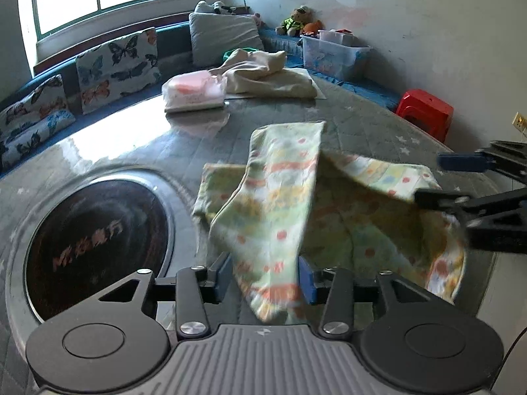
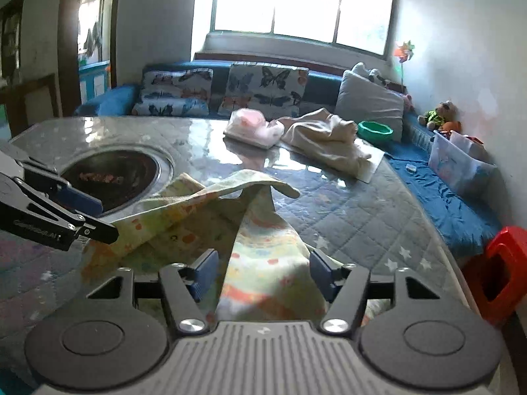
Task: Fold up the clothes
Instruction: 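Lift the shirt with both grippers and shake it out above the table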
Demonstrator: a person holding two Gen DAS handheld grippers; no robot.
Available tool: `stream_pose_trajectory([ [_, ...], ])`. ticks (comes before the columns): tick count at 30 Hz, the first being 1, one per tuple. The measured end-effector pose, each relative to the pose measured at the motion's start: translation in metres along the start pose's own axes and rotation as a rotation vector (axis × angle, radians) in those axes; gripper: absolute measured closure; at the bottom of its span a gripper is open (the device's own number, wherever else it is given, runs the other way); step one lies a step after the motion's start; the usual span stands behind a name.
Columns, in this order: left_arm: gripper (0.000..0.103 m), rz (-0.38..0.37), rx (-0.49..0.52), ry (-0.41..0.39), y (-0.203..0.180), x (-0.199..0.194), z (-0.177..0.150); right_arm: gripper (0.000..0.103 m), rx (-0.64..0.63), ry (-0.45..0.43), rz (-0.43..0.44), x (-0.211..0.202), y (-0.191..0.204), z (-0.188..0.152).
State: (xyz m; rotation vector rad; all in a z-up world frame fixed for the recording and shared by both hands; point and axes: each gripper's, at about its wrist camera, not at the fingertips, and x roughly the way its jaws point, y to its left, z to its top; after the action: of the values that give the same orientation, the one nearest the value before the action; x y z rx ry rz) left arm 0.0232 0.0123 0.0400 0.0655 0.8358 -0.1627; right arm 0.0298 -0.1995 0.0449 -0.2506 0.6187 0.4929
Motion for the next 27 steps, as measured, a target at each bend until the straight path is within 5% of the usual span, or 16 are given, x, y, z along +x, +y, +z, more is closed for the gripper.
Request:
stream_pose_trajectory([
  [15,0.054,-0.021,0.056,0.076,-0.019,0.073,0.037,0.034,0.03,0.179,0.049,0.08,-0.018,0.009],
  [21,0.087,-0.017,0.065,0.079,-0.007,0.068,0.027,0.048,0.008,0.186,0.007,0.061,-0.024,-0.004],
  [27,0.088,-0.001,0.039,0.052,0.004,0.05,0.021,0.046,0.028,0.159,-0.05,0.027,-0.023,-0.015],
])
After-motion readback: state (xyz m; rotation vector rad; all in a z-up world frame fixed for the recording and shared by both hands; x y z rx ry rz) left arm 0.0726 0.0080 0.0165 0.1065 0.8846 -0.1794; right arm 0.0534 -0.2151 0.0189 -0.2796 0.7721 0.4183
